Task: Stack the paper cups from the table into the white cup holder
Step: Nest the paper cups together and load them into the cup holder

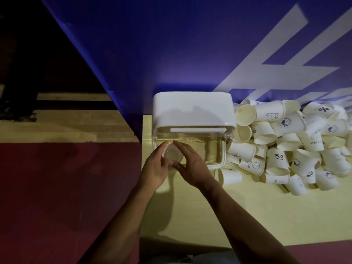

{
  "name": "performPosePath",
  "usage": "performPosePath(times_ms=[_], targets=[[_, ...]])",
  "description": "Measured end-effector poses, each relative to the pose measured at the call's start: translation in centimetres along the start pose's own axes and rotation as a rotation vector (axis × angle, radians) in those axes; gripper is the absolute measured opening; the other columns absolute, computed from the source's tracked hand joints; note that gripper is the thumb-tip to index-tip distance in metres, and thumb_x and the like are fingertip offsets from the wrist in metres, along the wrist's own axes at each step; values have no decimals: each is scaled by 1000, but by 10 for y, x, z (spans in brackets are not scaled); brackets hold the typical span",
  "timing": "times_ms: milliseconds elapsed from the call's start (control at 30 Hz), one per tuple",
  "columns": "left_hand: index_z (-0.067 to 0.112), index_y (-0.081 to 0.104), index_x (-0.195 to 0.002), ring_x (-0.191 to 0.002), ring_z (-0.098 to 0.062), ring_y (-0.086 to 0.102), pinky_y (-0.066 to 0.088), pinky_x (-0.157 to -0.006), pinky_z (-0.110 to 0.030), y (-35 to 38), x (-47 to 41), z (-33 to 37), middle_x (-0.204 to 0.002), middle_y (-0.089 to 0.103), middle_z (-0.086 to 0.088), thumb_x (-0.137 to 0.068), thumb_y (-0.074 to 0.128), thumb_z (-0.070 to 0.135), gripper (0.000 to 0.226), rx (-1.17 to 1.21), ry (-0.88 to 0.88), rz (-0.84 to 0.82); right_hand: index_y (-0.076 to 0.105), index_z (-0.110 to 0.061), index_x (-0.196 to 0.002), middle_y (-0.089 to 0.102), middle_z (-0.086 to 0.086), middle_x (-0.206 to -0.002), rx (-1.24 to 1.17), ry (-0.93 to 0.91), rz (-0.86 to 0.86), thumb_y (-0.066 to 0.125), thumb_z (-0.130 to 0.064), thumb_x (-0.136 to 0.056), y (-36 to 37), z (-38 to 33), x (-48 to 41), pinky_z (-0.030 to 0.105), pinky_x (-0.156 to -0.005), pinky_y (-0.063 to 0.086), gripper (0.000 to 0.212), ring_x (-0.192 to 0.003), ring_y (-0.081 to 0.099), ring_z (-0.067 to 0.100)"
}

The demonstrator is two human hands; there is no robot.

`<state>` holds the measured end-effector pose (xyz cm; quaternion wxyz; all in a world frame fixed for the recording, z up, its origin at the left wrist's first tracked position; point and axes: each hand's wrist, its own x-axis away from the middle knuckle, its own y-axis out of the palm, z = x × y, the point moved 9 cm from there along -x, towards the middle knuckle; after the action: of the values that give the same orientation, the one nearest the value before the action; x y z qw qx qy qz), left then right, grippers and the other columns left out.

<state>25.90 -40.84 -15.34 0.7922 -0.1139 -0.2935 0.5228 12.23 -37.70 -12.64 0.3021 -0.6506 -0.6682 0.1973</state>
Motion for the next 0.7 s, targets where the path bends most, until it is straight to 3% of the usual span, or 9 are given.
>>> performPosePath(times_ms=[100,233,333,467,567,700], targets=[[34,40,-155,-134,-11,52,39,-103,-18,0,2,-1,-155,48,5,-105,48,17,53,-1,14,-5,44,-22,-153,50,-3,-151,-21,8,-29,67,-50,-94,2,4,-2,29,-108,44,69,-135,50,15],[30,41,-155,-136,-11,52,46,-112,-34,0,4,-2,-154,50,7,-103,56,18,55,22,38,-5,41,-27,-154,47,-8,-153,-29,12,-75,70,-45,-94,3,9,-4,29,-110,44,69,-137,48,13],[28,42,-153,-133,-14,56,48,-107,-31,-3,7,5,-151,53,5,-102,57,17,54,14,52,15,40,-28,-155,45,-9,-155,-31,11,-93,70,-45,-93,0,8,-5,33,-112,43,71,-139,45,12],[25,46,-151,-124,-14,58,49,-96,-27,-13,24,16,-144,57,0,-102,57,30,51,-22,45,132,36,-29,-157,42,-6,-159,-44,43,-42,62,-55,-96,-19,7,9,24,-114,36,72,-143,39,7],[19,55,-142,-107,-2,55,43,-81,-12,-20,50,41,-133,60,1,-100,61,26,44,-33,111,268,58,-21,-141,62,-3,-139,-35,120,110,63,-47,-98,-53,24,36,33,-100,53,51,-120,60,11],[19,59,-137,-122,-10,56,46,-98,-25,15,59,89,-136,59,6,-99,62,23,38,-5,226,219,70,-23,-125,72,-10,-117,-99,253,254,68,-34,-96,-108,59,77,17,-83,52,31,-96,63,0]])
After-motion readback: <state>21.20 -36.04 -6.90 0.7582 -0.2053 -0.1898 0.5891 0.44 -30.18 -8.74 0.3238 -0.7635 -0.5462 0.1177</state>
